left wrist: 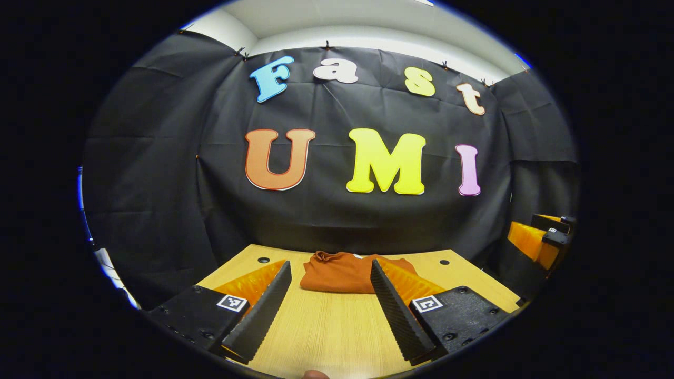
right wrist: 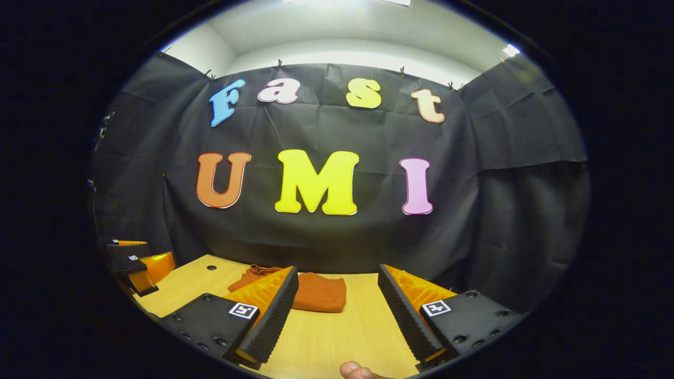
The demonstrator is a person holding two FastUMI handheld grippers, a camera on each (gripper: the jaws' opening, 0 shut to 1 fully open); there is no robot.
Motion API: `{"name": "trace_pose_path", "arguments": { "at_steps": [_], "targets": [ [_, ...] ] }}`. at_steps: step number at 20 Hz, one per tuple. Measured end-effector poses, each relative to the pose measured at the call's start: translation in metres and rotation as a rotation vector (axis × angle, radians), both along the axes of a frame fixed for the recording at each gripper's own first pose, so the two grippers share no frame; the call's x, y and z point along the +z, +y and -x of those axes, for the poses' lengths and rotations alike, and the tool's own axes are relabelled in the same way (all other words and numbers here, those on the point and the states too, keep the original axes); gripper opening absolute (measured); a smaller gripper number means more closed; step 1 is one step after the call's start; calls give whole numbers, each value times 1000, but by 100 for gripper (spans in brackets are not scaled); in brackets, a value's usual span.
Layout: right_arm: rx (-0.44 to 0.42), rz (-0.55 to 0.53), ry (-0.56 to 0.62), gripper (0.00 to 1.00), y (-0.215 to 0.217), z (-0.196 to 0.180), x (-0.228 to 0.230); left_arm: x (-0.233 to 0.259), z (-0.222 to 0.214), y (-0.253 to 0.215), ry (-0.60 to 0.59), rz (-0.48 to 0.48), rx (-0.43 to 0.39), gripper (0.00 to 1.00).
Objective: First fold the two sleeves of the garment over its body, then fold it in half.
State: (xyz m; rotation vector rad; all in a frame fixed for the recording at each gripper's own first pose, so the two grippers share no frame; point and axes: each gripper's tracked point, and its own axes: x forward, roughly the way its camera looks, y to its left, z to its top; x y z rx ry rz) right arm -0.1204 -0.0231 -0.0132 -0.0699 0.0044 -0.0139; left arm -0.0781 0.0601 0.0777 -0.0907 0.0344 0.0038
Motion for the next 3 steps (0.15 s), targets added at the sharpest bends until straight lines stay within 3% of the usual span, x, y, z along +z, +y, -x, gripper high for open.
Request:
{"name": "trace_pose_path", "arguments": {
  "at_steps": [3],
  "targets": [
    [24,15,-2,96,9,3,-1,9,8,-5,-30,-11,-12,98]
  ]
}}
